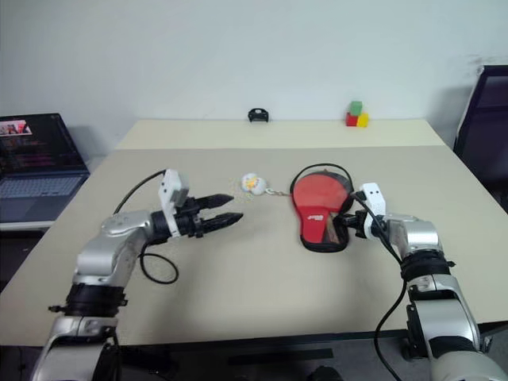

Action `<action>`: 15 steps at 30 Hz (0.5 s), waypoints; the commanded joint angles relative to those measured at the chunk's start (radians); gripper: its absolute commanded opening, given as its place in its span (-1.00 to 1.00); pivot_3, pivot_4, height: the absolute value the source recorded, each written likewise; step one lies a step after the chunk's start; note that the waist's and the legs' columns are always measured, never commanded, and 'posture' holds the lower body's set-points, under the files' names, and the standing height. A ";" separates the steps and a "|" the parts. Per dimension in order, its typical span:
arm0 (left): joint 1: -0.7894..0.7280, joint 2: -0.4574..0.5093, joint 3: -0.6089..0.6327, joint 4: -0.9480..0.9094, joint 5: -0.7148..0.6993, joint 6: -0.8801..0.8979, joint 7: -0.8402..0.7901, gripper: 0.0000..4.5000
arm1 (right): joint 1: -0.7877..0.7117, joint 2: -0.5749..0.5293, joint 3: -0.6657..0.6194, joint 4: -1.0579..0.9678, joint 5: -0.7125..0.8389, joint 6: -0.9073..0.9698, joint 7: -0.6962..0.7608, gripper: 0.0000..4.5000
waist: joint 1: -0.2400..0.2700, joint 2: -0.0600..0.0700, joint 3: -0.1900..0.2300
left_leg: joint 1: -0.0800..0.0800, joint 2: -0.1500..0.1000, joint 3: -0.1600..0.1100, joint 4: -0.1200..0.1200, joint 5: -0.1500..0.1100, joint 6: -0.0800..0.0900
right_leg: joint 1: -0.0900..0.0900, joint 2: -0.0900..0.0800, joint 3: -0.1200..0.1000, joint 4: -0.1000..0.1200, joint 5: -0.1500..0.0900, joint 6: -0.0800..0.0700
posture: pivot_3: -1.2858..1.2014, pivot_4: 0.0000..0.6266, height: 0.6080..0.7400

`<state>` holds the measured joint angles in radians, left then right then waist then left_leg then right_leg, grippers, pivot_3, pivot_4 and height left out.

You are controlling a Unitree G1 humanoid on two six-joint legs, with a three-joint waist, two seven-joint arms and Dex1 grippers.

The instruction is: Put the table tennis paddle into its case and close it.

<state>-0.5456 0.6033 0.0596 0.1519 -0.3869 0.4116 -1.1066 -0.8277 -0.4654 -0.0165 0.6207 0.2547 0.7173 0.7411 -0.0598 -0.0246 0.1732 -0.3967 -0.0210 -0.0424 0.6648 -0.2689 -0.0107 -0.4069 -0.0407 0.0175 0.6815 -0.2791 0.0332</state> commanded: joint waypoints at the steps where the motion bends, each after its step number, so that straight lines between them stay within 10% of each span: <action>1: 0.061 0.063 0.005 -0.097 -0.045 0.040 -0.068 0.44 | 0.043 0.034 0.030 -0.161 0.038 0.070 0.035 -0.99 | 0.000 0.000 0.000 | 0.000 0.000 0.000 0.000 0.000 0.000 | 0.000 0.000 0.000 0.000 0.000 0.000 | 0.03 -0.52 1.00; 15: 0.230 0.146 0.016 -0.283 -0.126 0.147 -0.110 0.44 | 0.252 0.097 0.018 -0.628 0.122 0.363 -0.086 -0.99 | 0.015 0.000 0.000 | -0.001 0.000 -0.002 0.000 0.000 0.000 | -0.001 -0.001 -0.001 -0.001 0.000 0.000 | 0.03 -0.52 1.00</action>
<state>-0.3160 0.7334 0.0536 -0.0819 -0.4878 0.5509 -1.2245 -0.5941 -0.3755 0.0204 0.0710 0.3455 1.0330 0.6821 -0.0443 -0.0243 0.1734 -0.3982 -0.0211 -0.0442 0.6643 -0.2691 -0.0108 -0.4078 -0.0415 0.0162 0.6809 -0.2793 0.0330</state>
